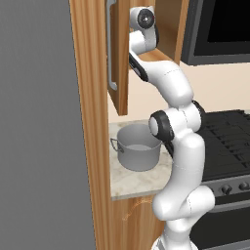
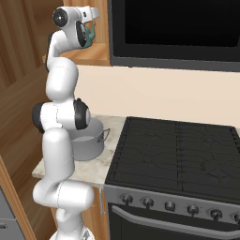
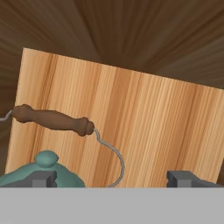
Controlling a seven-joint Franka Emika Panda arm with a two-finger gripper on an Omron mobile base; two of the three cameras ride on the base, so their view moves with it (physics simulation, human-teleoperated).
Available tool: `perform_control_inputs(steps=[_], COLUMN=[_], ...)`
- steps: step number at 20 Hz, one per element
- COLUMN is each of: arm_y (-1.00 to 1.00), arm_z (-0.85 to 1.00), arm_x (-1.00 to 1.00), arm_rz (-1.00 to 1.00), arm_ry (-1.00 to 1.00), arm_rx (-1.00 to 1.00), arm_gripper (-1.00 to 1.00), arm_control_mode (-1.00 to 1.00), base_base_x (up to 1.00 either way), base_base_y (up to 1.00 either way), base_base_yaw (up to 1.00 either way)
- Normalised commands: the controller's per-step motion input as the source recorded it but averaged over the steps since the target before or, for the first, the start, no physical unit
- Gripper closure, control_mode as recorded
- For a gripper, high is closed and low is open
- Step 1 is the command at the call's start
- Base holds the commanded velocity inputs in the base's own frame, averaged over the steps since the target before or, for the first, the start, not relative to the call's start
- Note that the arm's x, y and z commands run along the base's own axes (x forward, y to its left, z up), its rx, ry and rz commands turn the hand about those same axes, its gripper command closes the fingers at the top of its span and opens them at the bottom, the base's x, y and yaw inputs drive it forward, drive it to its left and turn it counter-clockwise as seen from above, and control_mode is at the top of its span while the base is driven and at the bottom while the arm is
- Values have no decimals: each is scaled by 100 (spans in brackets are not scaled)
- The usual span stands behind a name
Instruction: Pick the kettle from the cabinet and place it on a stove burner. Then pick the pot from the counter and place it on another stove burner. Finally, turn both burners on.
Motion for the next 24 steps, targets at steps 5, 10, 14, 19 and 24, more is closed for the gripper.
perform_control_inputs(steps=[5,10,14,19,24], arm_y=[-3,-7,-2,0,0], arm_z=[0,0,0,0,0], arm_x=[1,0,1,7,8], arm_rz=[0,0,0,0,0], arm_ry=[0,0,0,0,0], arm_rx=[4,4,4,3,2], arm_gripper=[-100,-100,-100,-100,-100], arm_control_mode=[-100,-100,-100,-100,-100], base_base_x=[0,0,0,0,0], base_base_y=[0,0,0,0,0], base_base_yaw=[0,0,0,0,0])
